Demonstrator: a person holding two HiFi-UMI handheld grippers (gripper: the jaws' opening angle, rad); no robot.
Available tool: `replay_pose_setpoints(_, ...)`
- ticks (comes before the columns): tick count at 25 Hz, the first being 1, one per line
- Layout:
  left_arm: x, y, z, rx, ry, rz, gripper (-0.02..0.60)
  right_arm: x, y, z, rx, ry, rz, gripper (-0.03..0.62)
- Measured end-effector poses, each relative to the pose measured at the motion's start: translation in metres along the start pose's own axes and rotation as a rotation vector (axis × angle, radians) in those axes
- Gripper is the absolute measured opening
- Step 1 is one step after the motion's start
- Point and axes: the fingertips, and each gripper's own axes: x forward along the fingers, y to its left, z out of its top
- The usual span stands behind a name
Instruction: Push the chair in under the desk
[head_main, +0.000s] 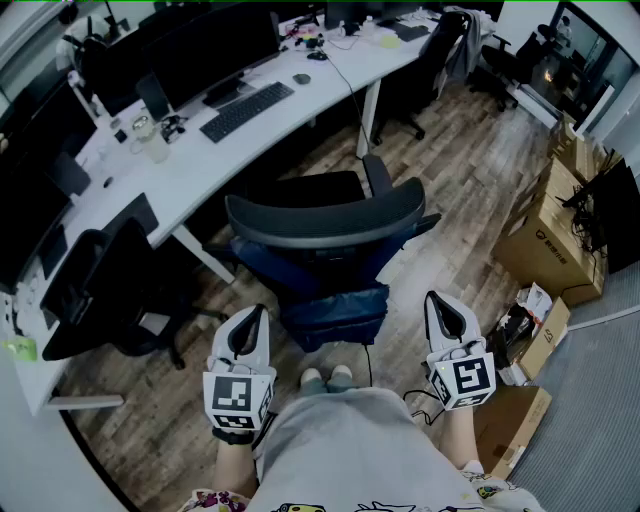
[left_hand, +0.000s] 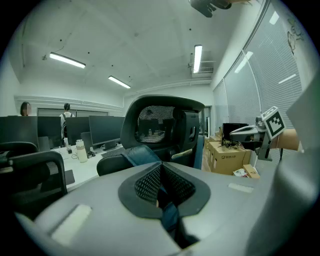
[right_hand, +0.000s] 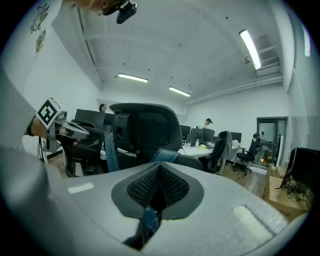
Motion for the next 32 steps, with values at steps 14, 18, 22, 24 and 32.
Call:
replay_pose_setpoints(14,0.002,0.022,-0.002,0.035,0.0,0.046,0.051,0.003,-0.02,0.002,0.033,-0.035,-0.044,0.002)
replay_pose_setpoints(18,0.005,0.031,-0.003,0.103,0.009,0.058,0.083,0.009,-0.022,-0.001,0.038,-0.018,-0.022,0.045)
replay_pose_setpoints(22,0.009,0.038,0.001,0.155,0.002,0.062,0.112,0.016,-0.024,-0.002,0.019,-0.013,-0.004,0.077)
replay_pose_setpoints(24,0.011,0.041,0.0,0.175,0.009,0.065,0.12,0.019,-0.026,-0.001,0.009,-0.01,0.003,0.091)
replay_pose_setpoints(32,0.023,0.048,0.005,0.255,0.024,0.051,0.156,0.034,-0.033,0.002,-0.046,0.005,0.037,0.152)
